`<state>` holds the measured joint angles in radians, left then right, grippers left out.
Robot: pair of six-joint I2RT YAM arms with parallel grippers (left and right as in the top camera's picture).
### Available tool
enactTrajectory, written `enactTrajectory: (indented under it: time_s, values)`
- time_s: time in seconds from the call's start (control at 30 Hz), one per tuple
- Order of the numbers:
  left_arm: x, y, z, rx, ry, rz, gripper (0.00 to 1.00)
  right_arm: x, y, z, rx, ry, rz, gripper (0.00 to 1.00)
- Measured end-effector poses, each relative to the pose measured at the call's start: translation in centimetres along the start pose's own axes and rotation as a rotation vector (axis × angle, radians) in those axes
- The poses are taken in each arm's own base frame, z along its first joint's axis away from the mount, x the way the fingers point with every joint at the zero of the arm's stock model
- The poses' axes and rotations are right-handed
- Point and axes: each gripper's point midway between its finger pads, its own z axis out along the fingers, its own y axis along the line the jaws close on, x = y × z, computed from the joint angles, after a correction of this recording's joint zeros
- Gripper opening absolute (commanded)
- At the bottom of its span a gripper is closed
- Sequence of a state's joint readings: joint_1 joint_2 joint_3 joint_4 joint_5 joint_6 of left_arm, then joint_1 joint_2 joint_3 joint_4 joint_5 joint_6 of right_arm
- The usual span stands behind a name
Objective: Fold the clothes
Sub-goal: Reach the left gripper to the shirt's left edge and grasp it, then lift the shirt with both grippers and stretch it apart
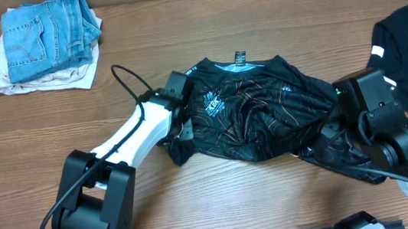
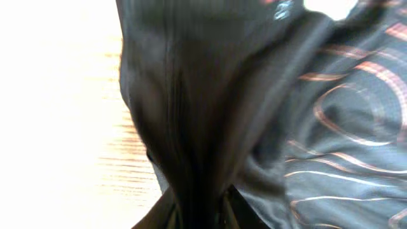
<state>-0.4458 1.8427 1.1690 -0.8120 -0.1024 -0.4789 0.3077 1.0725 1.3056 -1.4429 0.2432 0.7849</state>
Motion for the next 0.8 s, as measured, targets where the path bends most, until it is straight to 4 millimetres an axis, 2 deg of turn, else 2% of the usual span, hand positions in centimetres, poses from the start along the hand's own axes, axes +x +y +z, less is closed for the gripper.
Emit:
enactTrajectory:
  time_s: [0.13,0.23,0.53,0.7,0.8]
  values:
    - [-1.1,-0.4,-1.5,0.007,-0.013,-0.001,0.16,0.0,0.0,0.0,0.000,-0.001,0.000,0.07]
    - [-1.5,-0.5,-2.3,0.006,-0.013,0.002,0.04,0.0,0.0,0.0,-0.001,-0.001,0.001,0.07]
    - [-0.9,0.4,-3.9,-0.043,0.035,0.005,0.04,-0.4,0.4,0.0,-0.016,-0.015,0.005,0.04]
    - [-1.4,1.0,-7.0,-0.079,0.049,-0.014,0.04,-0.9,0.5,-0.2,-0.018,-0.041,0.008,0.04]
    - [-2.7,1.1,-10.0,-0.085,0.005,-0.022,0.04,-2.1,1.1,-1.5,-0.048,-0.082,0.004,0.04]
